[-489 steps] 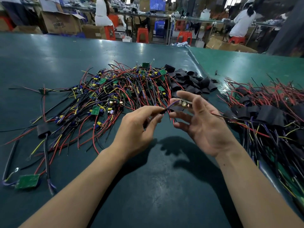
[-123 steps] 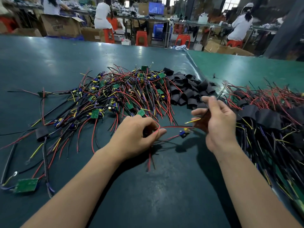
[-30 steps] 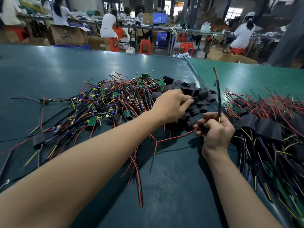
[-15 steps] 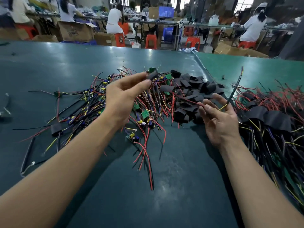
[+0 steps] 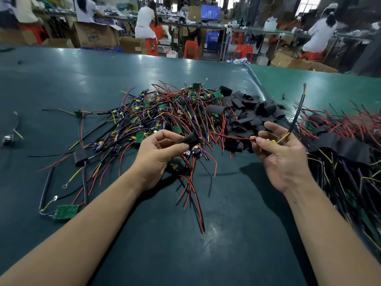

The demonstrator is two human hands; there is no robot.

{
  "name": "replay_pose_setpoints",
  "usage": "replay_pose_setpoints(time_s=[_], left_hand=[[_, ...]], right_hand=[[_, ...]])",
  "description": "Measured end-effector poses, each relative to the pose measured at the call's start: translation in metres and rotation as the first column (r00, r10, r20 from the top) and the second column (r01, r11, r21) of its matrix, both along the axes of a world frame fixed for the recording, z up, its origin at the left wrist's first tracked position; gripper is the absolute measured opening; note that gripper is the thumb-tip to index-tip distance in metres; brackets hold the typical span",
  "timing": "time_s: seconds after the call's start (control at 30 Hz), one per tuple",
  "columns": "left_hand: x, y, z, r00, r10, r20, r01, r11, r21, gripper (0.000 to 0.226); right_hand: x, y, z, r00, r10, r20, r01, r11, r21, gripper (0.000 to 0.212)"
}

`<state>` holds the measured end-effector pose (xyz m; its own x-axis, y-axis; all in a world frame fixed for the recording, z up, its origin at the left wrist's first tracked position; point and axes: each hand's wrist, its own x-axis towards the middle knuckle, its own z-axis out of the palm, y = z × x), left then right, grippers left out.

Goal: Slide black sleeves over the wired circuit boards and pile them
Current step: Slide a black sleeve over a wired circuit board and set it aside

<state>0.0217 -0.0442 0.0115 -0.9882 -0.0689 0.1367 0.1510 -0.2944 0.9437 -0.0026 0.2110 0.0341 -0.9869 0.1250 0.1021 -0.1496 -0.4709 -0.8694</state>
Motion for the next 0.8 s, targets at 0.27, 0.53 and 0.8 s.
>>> replay_pose_setpoints(time_s=[0.27, 0.53, 0.8], left_hand=[[0.0011, 0.0020, 0.0034, 0.996, -0.093, -0.006, 0.093, 0.996, 0.013, 0.025], [-0.0025, 0.0001, 0.0025, 0.997, -0.076, 0.016, 0.076, 0.997, 0.034, 0.034], [-0.0015, 0.0010, -0.0022, 0.993, -0.093, -0.077, 0.080, 0.984, -0.159, 0.037]], right_hand=[[0.0008, -0.0067, -0.0020, 1.000, 0.025, 0.010, -0.026, 0.999, 0.034, 0.034], [-0.0023, -0.0024, -0.0046, 0.999, 0.023, 0.030, -0.025, 0.996, 0.084, 0.035], [0.0011, -0.0088, -0.0022, 0.999, 0.030, 0.024, -0.033, 0.988, 0.152, 0.030]])
